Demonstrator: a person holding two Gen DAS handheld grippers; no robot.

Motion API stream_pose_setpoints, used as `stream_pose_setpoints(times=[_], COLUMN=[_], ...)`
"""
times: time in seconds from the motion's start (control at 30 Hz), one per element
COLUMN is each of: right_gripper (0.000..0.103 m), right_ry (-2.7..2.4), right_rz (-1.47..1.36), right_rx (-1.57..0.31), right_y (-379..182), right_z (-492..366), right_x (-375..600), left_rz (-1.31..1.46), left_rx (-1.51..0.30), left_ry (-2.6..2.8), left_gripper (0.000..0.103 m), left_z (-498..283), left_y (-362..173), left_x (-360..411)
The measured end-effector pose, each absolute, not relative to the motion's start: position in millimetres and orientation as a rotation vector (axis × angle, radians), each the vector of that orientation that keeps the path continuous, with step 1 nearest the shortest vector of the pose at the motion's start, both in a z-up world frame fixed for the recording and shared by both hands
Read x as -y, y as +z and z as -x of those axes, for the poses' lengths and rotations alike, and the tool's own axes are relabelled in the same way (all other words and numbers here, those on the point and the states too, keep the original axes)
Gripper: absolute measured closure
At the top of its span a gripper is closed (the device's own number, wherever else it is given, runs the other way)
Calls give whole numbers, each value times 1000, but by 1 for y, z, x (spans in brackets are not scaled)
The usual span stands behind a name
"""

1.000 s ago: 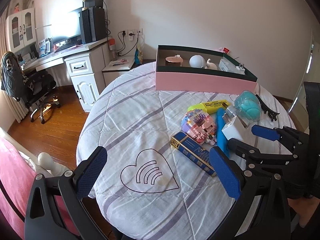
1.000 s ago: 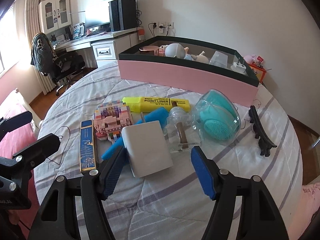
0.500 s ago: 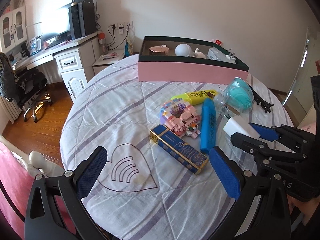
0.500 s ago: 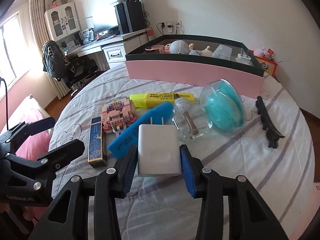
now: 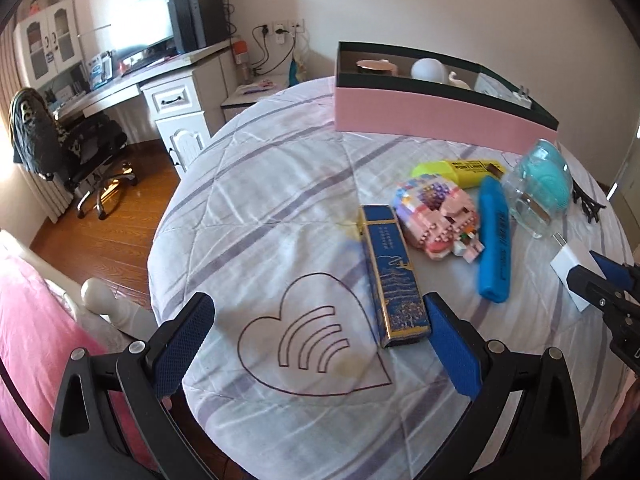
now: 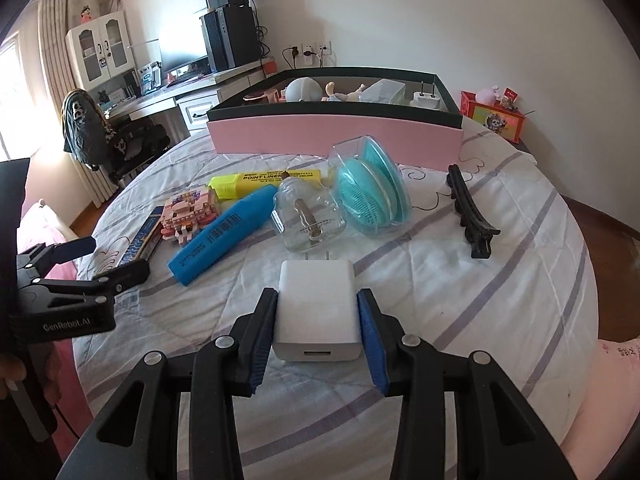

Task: Organize rigid objects
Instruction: 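Grasp the white power bank with the right tool while the left tool grasps the blue gold-printed box, then lift both held items and carry them over the pink box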

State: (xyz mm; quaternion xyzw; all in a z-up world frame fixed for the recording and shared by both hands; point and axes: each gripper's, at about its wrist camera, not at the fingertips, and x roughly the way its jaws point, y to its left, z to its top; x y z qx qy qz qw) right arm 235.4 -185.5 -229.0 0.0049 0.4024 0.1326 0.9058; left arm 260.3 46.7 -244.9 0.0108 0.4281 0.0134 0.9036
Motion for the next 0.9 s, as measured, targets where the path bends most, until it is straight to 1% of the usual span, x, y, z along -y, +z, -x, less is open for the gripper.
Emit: stream_pose_setpoints(times=[0.17, 0.2, 0.23, 0.27, 0.33, 0.37, 0.43, 0.47, 0.5, 0.73, 0.9], right_gripper=[62, 62, 62, 62, 62, 62, 62, 62, 62, 62, 62], right_ry=[262, 258, 254, 253, 248, 244, 238, 236, 238, 254, 253], right_rz=[-5, -3, -3, -3, 4, 11, 33, 39, 41, 15, -11], right_rx=[-850, -844, -841, -841, -840, -836, -831, -827, -824, -785, -672], right_y=[-238, -239, -239, -240, -240, -241, -241, -241, -242, -234, -206], right_z=[-241, -240, -241, -242, -244, -244, -243, -242, -242, -234, -217], right_x=[182, 181, 180, 181, 180, 178, 175, 175, 175, 179, 178], left_rz=[-31, -48, -57, -65, -76, -95, -113, -114, -116, -77, -64], left_rx=[-872, -860, -845, -837, -820, -811, -797, -788, -781, -759, -690], left_ry=[36, 26, 12, -3, -35, -53, -74, -86, -87, -108, -137], left_gripper=[1, 4, 14, 22, 46, 52, 73, 80, 83, 83, 83], left_z=[-272, -273, -274, -275, -275, -274, -272, -271, -269, -254, -234], left_y=[-251, -251, -251, -251, -249, -248, -247, -247, -247, -235, -209], left_x=[-47, -44, -41, -37, -31, -27, -21, -19, -18, -21, -16])
